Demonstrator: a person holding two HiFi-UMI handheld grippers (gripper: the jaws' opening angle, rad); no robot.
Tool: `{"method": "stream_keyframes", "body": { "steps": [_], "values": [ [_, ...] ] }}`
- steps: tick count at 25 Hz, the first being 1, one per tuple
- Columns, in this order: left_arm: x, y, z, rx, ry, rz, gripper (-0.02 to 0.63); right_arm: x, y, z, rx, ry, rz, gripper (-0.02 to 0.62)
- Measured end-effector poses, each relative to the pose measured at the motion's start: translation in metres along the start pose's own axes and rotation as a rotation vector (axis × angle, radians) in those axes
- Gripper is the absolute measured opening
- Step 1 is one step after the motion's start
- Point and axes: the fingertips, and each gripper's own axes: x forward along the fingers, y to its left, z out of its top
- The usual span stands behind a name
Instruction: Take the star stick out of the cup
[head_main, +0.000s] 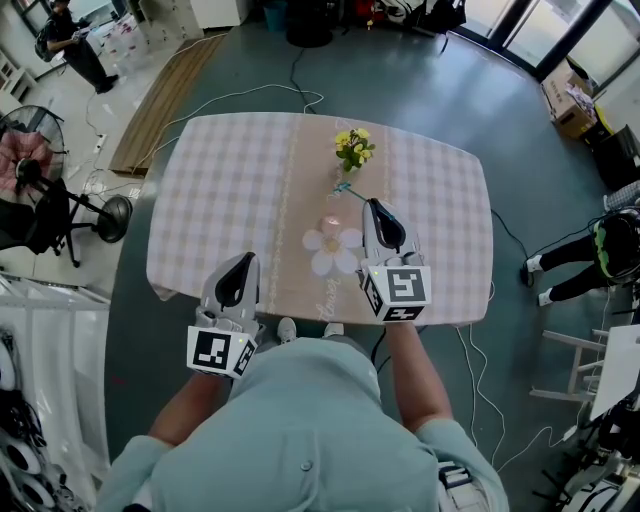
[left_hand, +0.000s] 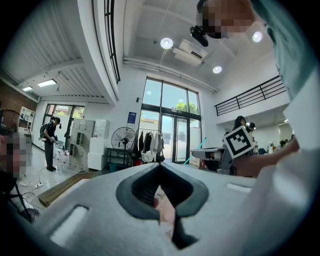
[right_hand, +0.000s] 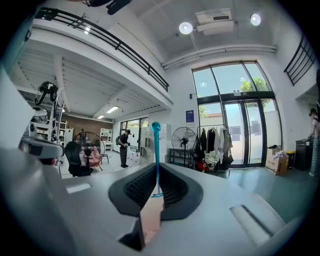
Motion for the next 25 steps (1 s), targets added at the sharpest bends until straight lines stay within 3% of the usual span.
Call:
{"method": "stream_keyframes", "body": {
  "steps": [25],
  "values": [
    [-0.004,-0.001,0.002,0.0,-0.005,-0.009,0.005,-0.015,0.003,0.031,-0.032,-0.057,-0.01,0.012]
  ]
}}
